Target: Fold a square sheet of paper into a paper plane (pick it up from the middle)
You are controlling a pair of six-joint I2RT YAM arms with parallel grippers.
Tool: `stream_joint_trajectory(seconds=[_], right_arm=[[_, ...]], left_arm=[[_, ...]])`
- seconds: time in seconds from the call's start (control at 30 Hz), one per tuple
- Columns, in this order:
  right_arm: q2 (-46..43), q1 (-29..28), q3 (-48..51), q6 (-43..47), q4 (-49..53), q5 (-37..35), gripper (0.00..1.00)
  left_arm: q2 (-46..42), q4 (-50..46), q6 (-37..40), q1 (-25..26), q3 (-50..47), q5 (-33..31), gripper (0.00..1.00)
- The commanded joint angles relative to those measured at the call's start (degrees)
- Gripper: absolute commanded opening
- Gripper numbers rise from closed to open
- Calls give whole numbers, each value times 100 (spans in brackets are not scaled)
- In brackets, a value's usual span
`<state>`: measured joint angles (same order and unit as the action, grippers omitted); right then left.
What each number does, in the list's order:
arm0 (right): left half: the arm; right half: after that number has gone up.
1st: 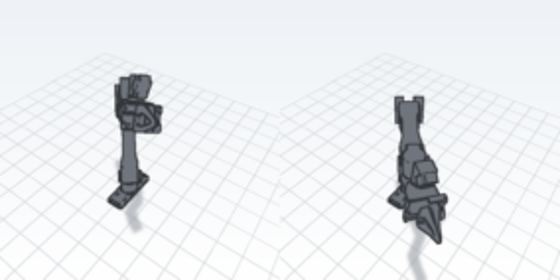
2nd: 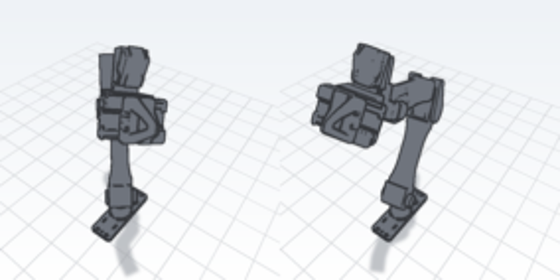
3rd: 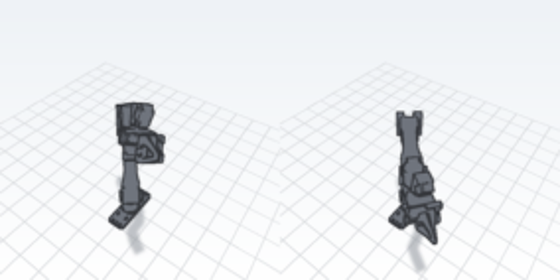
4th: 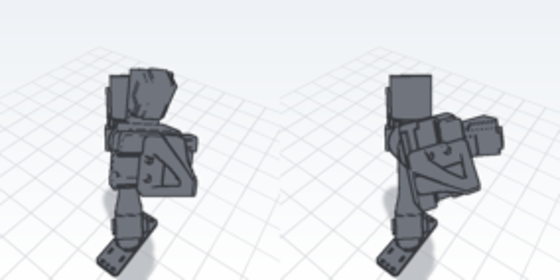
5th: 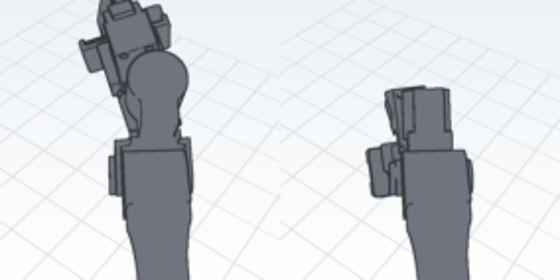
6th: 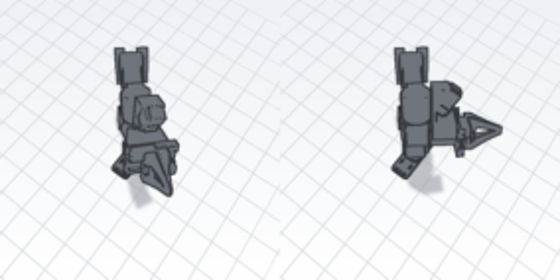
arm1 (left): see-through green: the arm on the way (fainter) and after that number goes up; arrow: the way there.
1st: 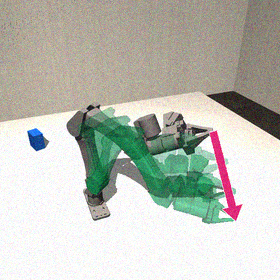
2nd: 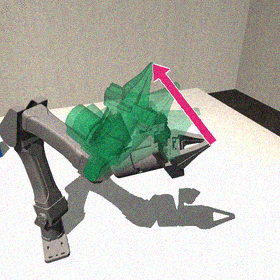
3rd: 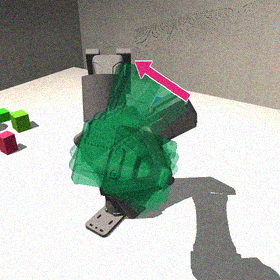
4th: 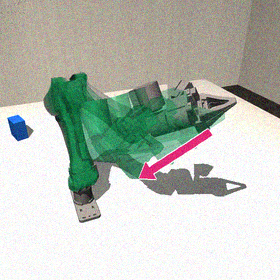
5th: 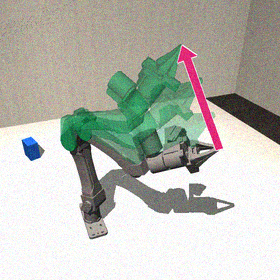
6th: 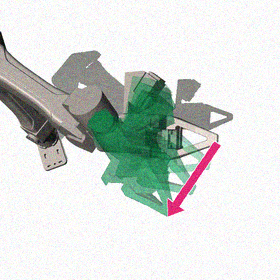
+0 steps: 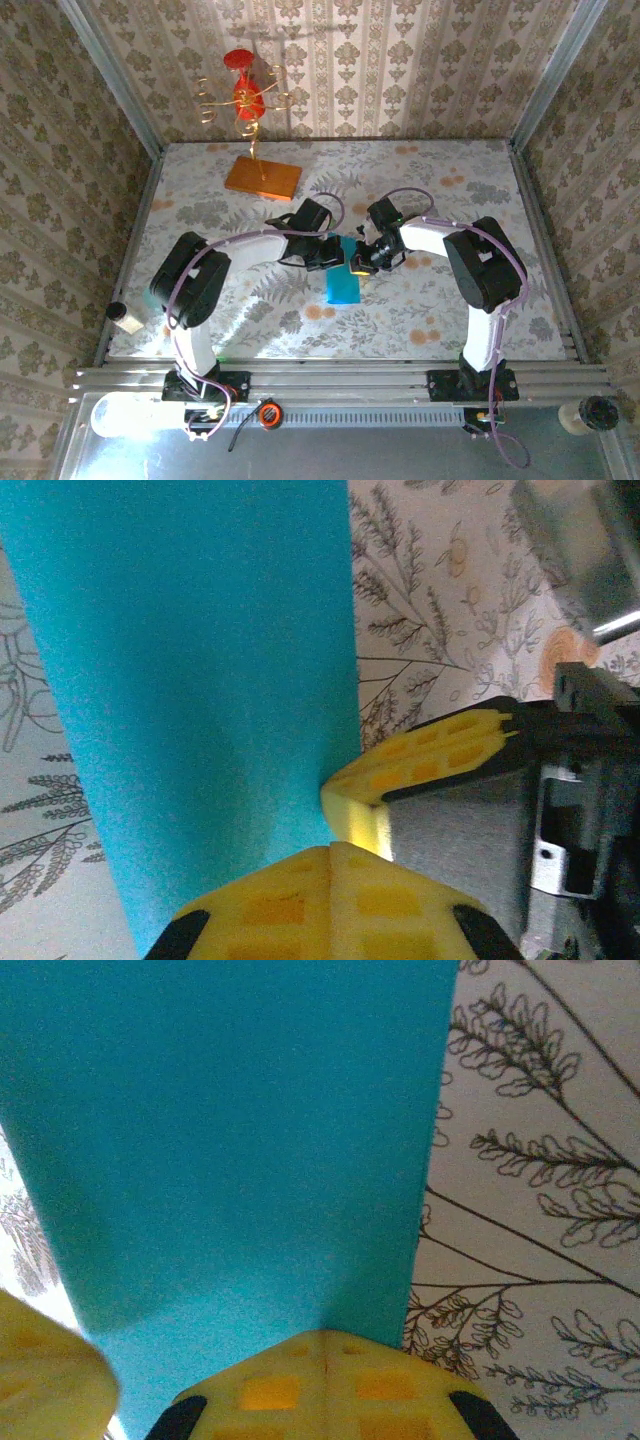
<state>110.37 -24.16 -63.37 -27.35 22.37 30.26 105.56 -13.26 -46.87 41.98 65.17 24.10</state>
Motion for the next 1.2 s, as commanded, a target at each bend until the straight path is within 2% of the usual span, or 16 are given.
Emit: stream_joint_trajectory(seconds=[0.0, 0.37, 0.63, 0.97, 1.17], right_arm=[[570, -25, 369, -80, 647, -1152, 0], [574, -27, 387, -61, 733, -1224, 0], [624, -35, 465, -86, 764, -1369, 0], [820, -27, 422, -35, 1208, -1822, 0], [835, -34, 431, -22, 1166, -1819, 0]], left_arm=[[134, 227, -234, 46, -87, 270, 0], [586, 237, -178, 62, 181, 535, 0], [650, 209, -61, -90, -119, 524, 0], [416, 37, 648, -663, -750, 986, 0], [-82, 257, 834, -1271, -1419, 1027, 0]])
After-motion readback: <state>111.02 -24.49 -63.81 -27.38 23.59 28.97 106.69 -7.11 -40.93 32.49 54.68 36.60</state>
